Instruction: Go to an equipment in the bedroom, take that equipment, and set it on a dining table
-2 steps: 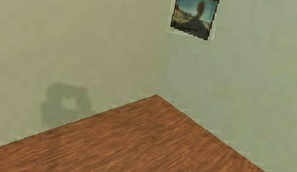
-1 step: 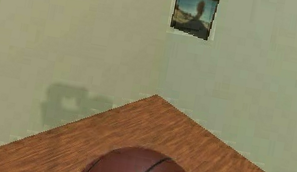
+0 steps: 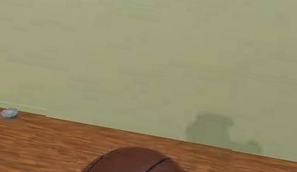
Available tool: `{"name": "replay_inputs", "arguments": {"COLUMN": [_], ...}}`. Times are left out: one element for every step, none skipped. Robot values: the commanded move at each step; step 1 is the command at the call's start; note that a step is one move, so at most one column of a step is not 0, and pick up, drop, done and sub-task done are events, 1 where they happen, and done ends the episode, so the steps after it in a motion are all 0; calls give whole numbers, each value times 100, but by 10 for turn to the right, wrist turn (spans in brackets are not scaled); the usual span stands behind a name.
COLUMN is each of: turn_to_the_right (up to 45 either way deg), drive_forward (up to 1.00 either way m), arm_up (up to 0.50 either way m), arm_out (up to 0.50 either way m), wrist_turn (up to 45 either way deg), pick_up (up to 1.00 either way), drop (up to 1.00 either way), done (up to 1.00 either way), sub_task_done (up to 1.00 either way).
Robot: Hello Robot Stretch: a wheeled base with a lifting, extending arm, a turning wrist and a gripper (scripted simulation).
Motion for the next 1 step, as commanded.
{"name": "replay_inputs", "arguments": {"turn_to_the_right": [0], "drive_forward": [35], "arm_up": [0], "arm_out": [0], "wrist_turn": [0], "pick_up": [0], "drop": [0], "done": [0], "sub_task_done": [0]}}
